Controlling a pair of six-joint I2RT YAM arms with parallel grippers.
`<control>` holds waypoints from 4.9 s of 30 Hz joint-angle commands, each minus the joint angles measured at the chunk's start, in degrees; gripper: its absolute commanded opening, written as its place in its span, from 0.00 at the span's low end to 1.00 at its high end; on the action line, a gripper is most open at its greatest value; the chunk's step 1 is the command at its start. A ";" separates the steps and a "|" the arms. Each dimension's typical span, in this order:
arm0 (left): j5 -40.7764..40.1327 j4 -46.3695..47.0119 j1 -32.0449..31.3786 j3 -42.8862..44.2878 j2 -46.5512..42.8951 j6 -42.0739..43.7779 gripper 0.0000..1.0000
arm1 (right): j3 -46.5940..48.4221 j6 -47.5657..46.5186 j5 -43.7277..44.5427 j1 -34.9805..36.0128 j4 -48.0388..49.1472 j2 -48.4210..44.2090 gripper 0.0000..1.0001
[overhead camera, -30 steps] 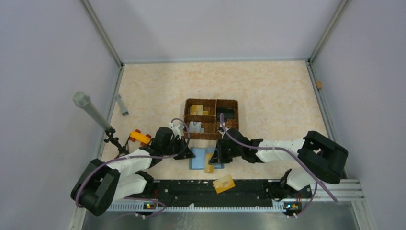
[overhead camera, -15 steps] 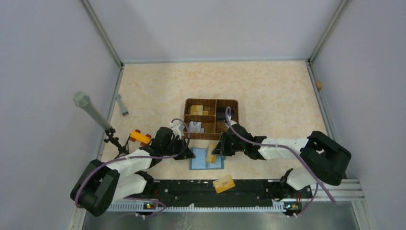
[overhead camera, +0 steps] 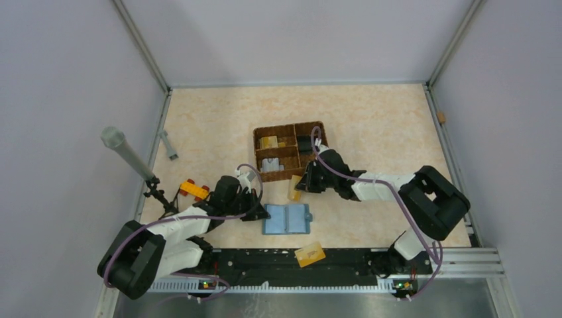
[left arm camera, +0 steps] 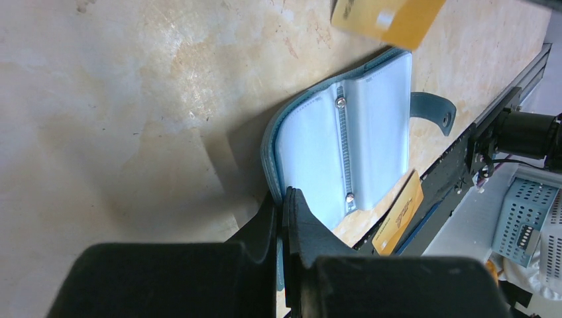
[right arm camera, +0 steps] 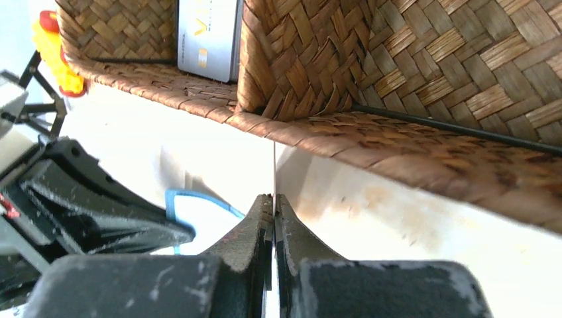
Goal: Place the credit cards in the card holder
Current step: Move the storage box to the center of the board, then insert the credit card into the card holder.
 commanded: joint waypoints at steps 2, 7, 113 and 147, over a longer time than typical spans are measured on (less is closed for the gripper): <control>-2.44 -1.11 -0.29 -0.06 0.77 0.58 0.00 | 5.46 -7.10 0.75 -2.43 1.09 2.92 0.00; -3.13 -0.74 -0.28 -0.25 0.70 -0.68 0.00 | 4.40 -5.79 -5.96 -2.39 -0.33 0.01 0.00; -0.19 12.73 -1.24 -9.76 -0.52 -12.45 0.00 | -1.16 13.92 4.58 18.33 -10.48 -5.00 0.41; -15.92 1.77 -0.91 -7.96 -8.30 -17.61 0.07 | 3.30 7.41 1.81 19.11 -4.91 -4.44 0.40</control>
